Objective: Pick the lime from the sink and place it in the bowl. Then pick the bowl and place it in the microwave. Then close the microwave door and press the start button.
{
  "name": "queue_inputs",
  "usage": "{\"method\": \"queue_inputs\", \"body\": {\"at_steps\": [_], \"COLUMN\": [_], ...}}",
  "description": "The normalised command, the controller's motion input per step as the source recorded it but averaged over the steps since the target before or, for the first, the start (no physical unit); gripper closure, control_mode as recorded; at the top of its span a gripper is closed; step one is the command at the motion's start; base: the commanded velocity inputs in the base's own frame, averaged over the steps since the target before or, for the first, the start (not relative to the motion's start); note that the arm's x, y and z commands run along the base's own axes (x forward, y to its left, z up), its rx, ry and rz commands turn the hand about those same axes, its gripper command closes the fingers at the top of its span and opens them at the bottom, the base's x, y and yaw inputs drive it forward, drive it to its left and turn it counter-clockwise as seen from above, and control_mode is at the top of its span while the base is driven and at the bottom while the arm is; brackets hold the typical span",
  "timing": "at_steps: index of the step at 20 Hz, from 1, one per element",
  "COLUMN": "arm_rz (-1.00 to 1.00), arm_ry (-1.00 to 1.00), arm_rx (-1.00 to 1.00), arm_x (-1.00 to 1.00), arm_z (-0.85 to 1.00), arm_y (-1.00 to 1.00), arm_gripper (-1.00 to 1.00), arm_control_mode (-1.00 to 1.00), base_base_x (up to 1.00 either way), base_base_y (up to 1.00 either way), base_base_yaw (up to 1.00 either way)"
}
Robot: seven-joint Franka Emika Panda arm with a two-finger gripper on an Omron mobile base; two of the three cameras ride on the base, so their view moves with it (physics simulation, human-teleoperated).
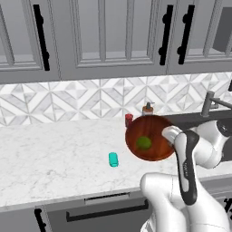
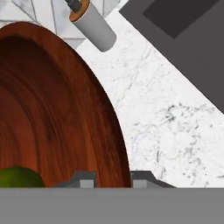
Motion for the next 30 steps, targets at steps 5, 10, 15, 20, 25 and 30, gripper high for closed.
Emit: {"method": "queue_inputs", "body": {"at_steps": [5, 10, 15, 20, 25, 30], "arm_rz": [-0.17, -0.18, -0.16, -0.13, -0.16, -0.13], "arm_ry": [0.10, 0.18, 0.10, -0.03, -0.01, 0.00], "arm_rx": [0.14, 0.15, 0.21, 0.13, 0.00, 0.00], "arm_x": [-0.35, -0.17, -0.18, -0.19, -0.17, -0.29], "arm_z": [0.70, 0.52, 0.42, 0.10, 0.40, 0.61], "arm_y": [0.00, 0.00, 0.01, 0.21, 0.27, 0.01], "arm_gripper": [1.00, 1.00, 1.00, 1.00, 1.00, 1.00], "arm_control_mode": [-1.00, -1.00, -1.00, -1.00, -1.00, -1.00], "base_base_x": [0.00, 0.00, 0.00, 0.00, 0.00, 0.00], "base_base_y": [0.00, 0.00, 0.00, 0.00, 0.00, 0.00], "base_base_yaw": [0.00, 0.00, 0.00, 0.00, 0.00, 0.00]}}
